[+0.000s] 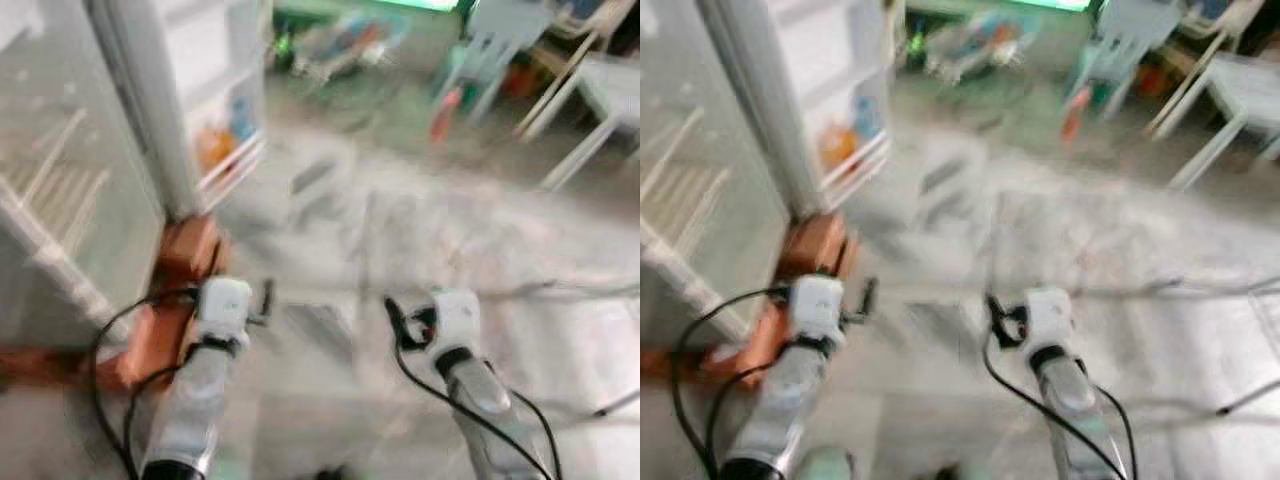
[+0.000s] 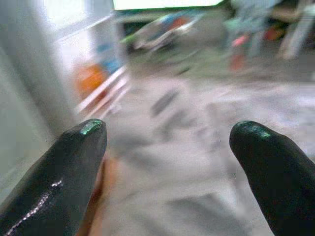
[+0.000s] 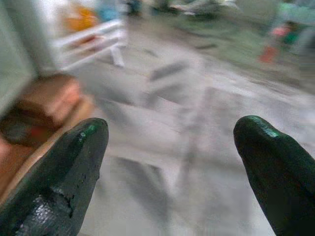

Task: Restocking fridge

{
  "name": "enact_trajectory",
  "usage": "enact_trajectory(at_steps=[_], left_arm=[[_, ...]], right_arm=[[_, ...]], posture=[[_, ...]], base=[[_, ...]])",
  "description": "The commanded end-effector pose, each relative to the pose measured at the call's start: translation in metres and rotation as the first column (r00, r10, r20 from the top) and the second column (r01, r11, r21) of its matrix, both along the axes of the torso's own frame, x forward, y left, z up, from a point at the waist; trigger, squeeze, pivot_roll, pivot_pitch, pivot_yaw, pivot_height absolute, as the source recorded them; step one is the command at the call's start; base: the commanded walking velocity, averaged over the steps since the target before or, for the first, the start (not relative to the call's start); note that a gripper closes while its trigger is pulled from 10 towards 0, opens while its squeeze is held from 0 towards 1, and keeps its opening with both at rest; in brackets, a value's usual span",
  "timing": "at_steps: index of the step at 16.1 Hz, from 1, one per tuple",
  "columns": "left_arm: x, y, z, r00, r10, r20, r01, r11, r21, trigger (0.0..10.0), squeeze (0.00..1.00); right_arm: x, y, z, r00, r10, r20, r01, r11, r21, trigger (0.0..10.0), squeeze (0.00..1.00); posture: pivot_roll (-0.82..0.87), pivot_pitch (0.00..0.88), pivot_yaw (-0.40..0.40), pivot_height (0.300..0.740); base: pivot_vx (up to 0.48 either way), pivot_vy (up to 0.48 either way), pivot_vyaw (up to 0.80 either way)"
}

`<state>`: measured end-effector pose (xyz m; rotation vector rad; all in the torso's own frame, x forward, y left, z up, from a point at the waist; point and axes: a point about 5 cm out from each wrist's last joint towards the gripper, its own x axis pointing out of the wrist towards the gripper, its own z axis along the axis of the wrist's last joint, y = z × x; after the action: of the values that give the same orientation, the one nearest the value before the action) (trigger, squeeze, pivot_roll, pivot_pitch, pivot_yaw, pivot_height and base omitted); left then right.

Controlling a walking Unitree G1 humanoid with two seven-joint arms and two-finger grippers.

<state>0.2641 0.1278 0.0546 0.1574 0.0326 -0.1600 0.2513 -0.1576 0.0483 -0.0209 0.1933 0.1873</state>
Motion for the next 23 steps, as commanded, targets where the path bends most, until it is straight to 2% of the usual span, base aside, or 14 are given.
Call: enact_trajectory(at_steps=[1,4,7,11,14,15,18,20,22,23], left_arm=[[0.0,0.013,-0.001,0.999,0.031,-0.012,-0.031,0.999,0.036,10.0,0.0],[0.001,0.014,-0.001,0.997,0.074,-0.012,-0.073,0.997,0.03,10.0,0.0],[0.002,0.009,0.003,0.998,0.055,-0.005,-0.055,0.998,0.025,10.0,0.0],[0.004,0.02,0.004,0.996,0.089,-0.017,-0.088,0.996,0.009,10.0,0.0],[-0.002,0.022,0.0,0.994,0.098,-0.037,-0.098,0.995,0.006,10.0,0.0],[-0.005,0.025,-0.001,0.993,0.108,-0.044,-0.108,0.994,0.001,10.0,0.0],[-0.02,0.052,-0.006,0.984,0.165,-0.072,-0.164,0.986,0.032,10.0,0.0],[-0.012,0.054,-0.002,0.979,0.192,-0.064,-0.192,0.981,0.016,10.0,0.0],[-0.006,0.049,0.001,0.979,0.198,-0.054,-0.199,0.98,-0.008,10.0,0.0],[-0.005,0.044,0.003,0.98,0.195,-0.046,-0.196,0.98,-0.018,10.0,0.0]], right_arm=[[0.004,0.011,0.005,0.999,0.02,0.03,-0.02,1.0,0.013,10.0,0.0],[0.009,0.015,0.008,0.998,0.025,0.051,-0.026,0.999,0.022,10.0,0.0],[0.013,0.017,0.013,0.997,0.02,0.069,-0.022,0.999,0.027,10.0,0.0],[0.016,0.016,0.016,0.996,0.011,0.084,-0.014,0.999,0.031,10.0,0.0],[0.014,0.018,0.019,0.995,0.005,0.105,-0.009,0.999,0.04,10.0,0.0],[0.015,0.018,0.021,0.993,0.003,0.115,-0.007,0.999,0.036,10.0,0.0],[0.019,0.009,0.03,0.989,-0.031,0.148,0.028,0.999,0.019,10.0,0.0],[0.023,0.009,0.034,0.985,-0.032,0.17,0.03,0.999,0.017,10.0,0.0],[0.026,0.013,0.039,0.983,-0.038,0.177,0.033,0.999,0.032,10.0,0.0],[0.027,0.014,0.048,0.975,-0.024,0.221,0.022,1.0,0.013,10.0,0.0]], posture=[[0.15,0.116,-0.099,0.74],[0.15,0.114,-0.098,0.74],[0.15,0.12,-0.092,0.74],[0.14,0.143,-0.088,0.74],[0.12,0.147,-0.075,0.74],[0.11,0.146,-0.067,0.74],[0.1,0.14,-0.062,0.74],[0.11,0.129,-0.067,0.74],[0.11,0.11,-0.071,0.74],[0.11,0.103,-0.073,0.74]], base=[[0.431,0.0,-0.8],[0.44,0.0,-0.74],[0.451,0.0,-0.61],[0.462,0.0,-0.8],[0.469,0.0,-0.59],[0.472,0.0,0.0],[0.477,0.0,-0.27],[0.48,0.0,-0.63],[0.48,0.0,-0.46],[0.48,0.0,-0.52]])
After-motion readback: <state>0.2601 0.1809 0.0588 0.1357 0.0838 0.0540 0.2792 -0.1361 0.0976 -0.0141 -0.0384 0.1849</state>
